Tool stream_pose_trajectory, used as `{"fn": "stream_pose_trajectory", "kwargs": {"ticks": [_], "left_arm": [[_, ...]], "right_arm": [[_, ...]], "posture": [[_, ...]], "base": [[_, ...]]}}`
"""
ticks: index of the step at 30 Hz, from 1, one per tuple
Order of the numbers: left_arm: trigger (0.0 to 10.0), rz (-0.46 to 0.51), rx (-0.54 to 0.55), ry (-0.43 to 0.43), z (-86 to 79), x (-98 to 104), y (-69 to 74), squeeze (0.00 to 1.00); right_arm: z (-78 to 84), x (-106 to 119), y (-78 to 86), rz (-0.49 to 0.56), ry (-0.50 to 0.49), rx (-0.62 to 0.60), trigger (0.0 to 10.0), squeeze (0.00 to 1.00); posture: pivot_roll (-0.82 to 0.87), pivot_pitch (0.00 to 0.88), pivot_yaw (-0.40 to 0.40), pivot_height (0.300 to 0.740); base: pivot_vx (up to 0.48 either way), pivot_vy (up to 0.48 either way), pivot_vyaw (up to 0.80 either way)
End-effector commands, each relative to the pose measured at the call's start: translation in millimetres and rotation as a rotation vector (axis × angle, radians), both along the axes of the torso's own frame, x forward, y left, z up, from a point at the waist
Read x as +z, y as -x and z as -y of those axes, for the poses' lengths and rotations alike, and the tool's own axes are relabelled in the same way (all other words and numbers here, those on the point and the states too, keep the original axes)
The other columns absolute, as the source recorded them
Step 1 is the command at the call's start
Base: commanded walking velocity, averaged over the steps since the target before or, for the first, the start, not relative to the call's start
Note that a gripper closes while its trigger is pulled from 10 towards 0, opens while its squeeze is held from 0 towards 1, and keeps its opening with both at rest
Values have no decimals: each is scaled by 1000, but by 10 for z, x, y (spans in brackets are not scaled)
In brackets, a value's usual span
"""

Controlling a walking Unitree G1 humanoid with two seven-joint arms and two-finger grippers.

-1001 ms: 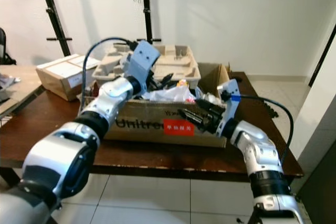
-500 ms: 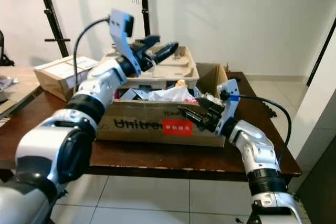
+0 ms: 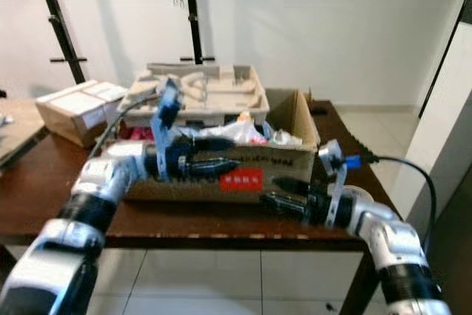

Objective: Picking trash to rubbish bin

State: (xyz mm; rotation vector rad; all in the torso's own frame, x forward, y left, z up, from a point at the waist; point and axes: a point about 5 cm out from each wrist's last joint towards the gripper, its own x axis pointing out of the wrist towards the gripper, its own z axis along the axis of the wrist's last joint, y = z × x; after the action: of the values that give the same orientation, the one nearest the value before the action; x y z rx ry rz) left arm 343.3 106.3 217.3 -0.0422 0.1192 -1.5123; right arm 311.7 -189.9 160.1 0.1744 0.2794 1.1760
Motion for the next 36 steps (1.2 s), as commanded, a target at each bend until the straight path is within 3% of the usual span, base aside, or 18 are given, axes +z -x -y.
{"fn": "stream_pose_trajectory", "kwargs": {"ticks": [1, 4, 7, 8, 11, 12, 16, 19, 23, 25, 26, 29, 31, 34, 36], "left_arm": [[10000, -51, -9, -173, 67, -280, 91, 0], [10000, -100, -25, -307, 84, -533, 201, 0], [10000, -197, -27, -481, 65, -968, 366, 0], [10000, -197, -27, -481, 65, -968, 366, 0], [10000, -321, -18, -609, 2, -1411, 636, 0], [10000, -321, -18, -609, 2, -1411, 636, 0], [10000, -450, -7, -696, -70, -1797, 1000, 0], [10000, -509, 113, -760, -163, -2067, 1089, 0], [10000, -538, 604, -848, -390, -2504, 1042, 0], [10000, -550, 748, -896, -519, -2629, 1116, 0], [10000, -556, 790, -917, -565, -2668, 1153, 0], [10000, -600, 850, -952, -635, -2775, 1313, 0], [10000, -582, 857, -948, -647, -2797, 1350, 0], [10000, -557, 891, -926, -667, -2802, 1341, 0], [10000, -511, 1096, -840, -757, -2749, 1218, 0]], "right_arm": [[-59, -280, 100, -116, 94, 55, 10000, 0], [-78, -457, 165, -175, 166, 68, 10000, 0], [-127, -815, 289, -266, 291, 88, 10000, 0], [-127, -815, 289, -266, 291, 88, 10000, 0], [-143, -1270, 534, -384, 493, 148, 10000, 0], [-143, -1270, 534, -384, 493, 148, 10000, 0], [-183, -1607, 792, -497, 591, 200, 10000, 0], [-214, -1760, 859, -525, 640, 156, 10000, 0], [-198, -1958, 846, -543, 775, -46, 10000, 0], [-200, -2018, 852, -540, 808, -122, 10000, 0], [-199, -2039, 856, -540, 818, -153, 10000, 0], [-164, -2131, 868, -558, 776, -406, 10000, 0], [-136, -2168, 888, -596, 723, -537, 10000, 0], [-101, -2202, 915, -618, 701, -633, 10000, 0], [-19, -2254, 970, -591, 755, -771, 10000, 0]], "posture": [[19, 19, -3, 740], [18, 20, -3, 740], [17, 21, -3, 740], [17, 21, -3, 740], [19, 19, 1, 740], [19, 19, 1, 740], [19, 16, 1, 740], [22, 14, -2, 740], [24, 12, -8, 740], [14, 9, -9, 740], [13, 8, -9, 740], [13, 0, -13, 740], [16, 0, -17, 740], [17, 0, -21, 740], [18, 0, -24, 740]], "base": [[0, 0, 0], [0, 0, 0], [0, 0, 0], [0, 0, 0], [0, 0, 0], [0, 0, 0], [0, 0, 0], [0, 0, 0], [0, 0, 0], [0, 0, 0], [0, 0, 0], [0, 0, 0], [0, 0, 0], [0, 0, 0], [0, 0, 0]]}}
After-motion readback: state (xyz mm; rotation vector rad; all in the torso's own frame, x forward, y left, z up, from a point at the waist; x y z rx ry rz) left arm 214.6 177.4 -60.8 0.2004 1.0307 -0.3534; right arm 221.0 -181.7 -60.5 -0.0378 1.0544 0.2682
